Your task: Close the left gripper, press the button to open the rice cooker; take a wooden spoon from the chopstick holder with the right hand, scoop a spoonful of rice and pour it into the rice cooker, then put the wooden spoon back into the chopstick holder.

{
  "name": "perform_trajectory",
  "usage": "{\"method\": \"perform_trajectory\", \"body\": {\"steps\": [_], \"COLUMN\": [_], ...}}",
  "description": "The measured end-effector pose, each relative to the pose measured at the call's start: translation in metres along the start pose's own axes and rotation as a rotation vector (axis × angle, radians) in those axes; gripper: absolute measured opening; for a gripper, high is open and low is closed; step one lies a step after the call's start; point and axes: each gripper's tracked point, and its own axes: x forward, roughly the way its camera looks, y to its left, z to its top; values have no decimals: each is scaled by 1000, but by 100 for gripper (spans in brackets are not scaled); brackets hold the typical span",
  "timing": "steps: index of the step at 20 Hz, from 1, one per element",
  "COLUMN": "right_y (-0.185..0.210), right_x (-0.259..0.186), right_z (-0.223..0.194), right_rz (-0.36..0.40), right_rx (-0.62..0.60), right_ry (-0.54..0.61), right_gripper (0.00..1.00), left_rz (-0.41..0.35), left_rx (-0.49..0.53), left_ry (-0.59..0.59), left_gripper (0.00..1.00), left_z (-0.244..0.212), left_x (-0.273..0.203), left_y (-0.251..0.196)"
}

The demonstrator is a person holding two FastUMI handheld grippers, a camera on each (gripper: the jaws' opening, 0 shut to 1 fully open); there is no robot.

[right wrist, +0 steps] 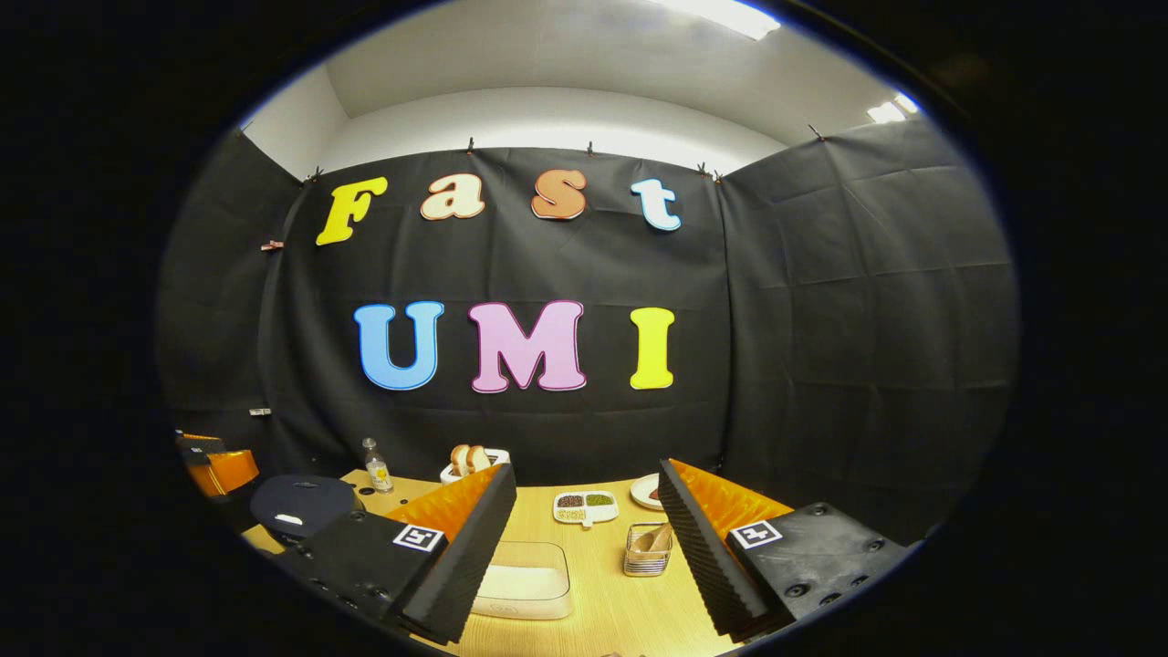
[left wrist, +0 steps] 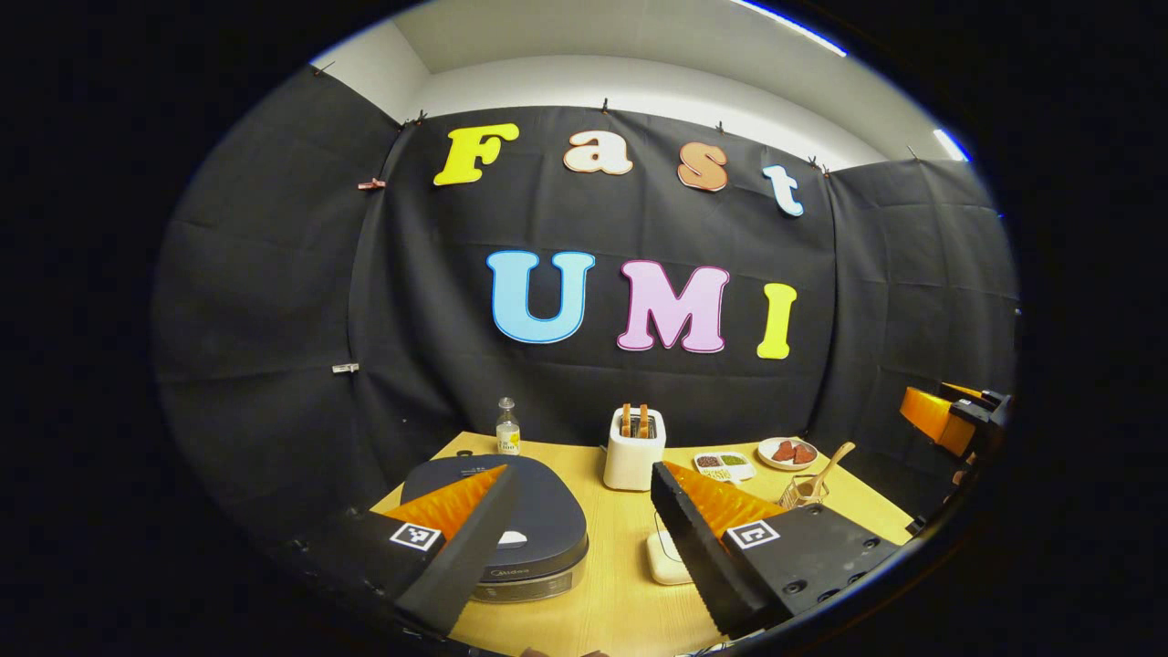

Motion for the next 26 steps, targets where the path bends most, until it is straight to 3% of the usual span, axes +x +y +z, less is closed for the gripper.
{"method": "perform_trajectory", "body": {"steps": [8, 10, 13, 16, 17, 18, 19, 21, 26], "right_y": [-9, -12, -17, -22, -25, -27, -29, -33, -43], "right_x": [6, 5, 5, 3, 1, 0, -1, -5, -17], "right_z": [-1, -2, -8, -12, -12, -12, -13, -14, -20], "right_rz": [-23, -29, -42, -55, -61, -68, -75, -89, -130], "right_rx": [15, 18, 20, 16, 14, 13, 13, 12, 3], "right_ry": [3, 5, 15, 27, 27, 29, 33, 42, 68], "right_gripper": [98, 98, 98, 98, 98, 98, 98, 98, 98], "left_rz": [-46, -50, -44, -42, -33, -31, -29, -13, -16], "left_rx": [-11, -39, -50, -61, -69, -87, -102, -129, -228], "left_ry": [75, 97, 131, 180, 193, 198, 208, 239, 359], "left_gripper": [94, 86, 63, 48, 23, 24, 14, 8, 6], "left_z": [-9, -10, -16, -25, -28, -29, -31, -43, -83], "left_x": [18, 25, 36, 46, 50, 54, 57, 63, 80], "left_y": [2, 10, 26, 41, 50, 56, 59, 70, 88]}}
